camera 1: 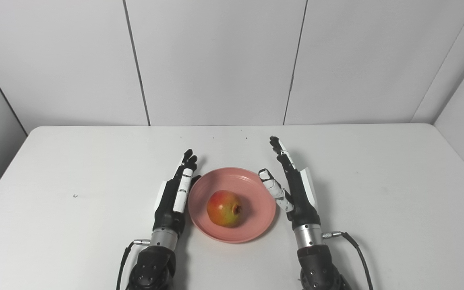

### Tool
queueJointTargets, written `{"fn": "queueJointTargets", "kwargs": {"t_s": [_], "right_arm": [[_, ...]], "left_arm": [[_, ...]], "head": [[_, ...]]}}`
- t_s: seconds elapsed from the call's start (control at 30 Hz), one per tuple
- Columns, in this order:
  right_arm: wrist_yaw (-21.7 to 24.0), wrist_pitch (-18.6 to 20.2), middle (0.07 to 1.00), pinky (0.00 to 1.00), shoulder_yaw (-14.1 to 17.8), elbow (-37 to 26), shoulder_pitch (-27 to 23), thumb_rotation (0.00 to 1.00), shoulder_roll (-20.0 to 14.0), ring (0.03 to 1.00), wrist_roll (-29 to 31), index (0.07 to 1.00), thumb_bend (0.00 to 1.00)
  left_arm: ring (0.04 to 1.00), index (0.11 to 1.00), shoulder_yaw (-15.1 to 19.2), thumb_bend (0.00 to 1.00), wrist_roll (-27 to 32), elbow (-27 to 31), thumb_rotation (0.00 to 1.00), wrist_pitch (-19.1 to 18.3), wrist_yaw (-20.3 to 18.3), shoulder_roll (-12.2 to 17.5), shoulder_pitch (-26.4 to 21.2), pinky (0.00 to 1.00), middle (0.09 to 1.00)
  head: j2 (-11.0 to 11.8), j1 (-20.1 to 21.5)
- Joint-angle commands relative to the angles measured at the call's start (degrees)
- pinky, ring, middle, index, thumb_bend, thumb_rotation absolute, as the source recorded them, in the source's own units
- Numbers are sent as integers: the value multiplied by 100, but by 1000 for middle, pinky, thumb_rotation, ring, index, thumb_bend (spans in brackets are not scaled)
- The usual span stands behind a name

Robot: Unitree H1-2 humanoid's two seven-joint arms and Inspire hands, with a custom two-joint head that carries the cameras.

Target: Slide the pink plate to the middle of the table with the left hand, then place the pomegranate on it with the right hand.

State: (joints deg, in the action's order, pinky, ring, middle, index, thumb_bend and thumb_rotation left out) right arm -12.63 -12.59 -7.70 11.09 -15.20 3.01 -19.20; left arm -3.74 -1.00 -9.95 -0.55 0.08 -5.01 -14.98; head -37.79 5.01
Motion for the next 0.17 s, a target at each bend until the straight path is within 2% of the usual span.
{"fn": "queueJointTargets", "kwargs": {"t_s": [0.0,0.13], "right_arm": [[30,40,957,959,95,-130,-92,1000,102,976,207,949,641],[53,-84,944,919,250,-2,-103,1000,199,951,568,930,636]], "left_arm": [[981,960,33,432,24,31,1000,66,32,-38,-152,991,972],[988,964,50,453,3,77,1000,-29,31,-21,-149,1000,978]], "head": [[-1,-8],[-5,-8]]}}
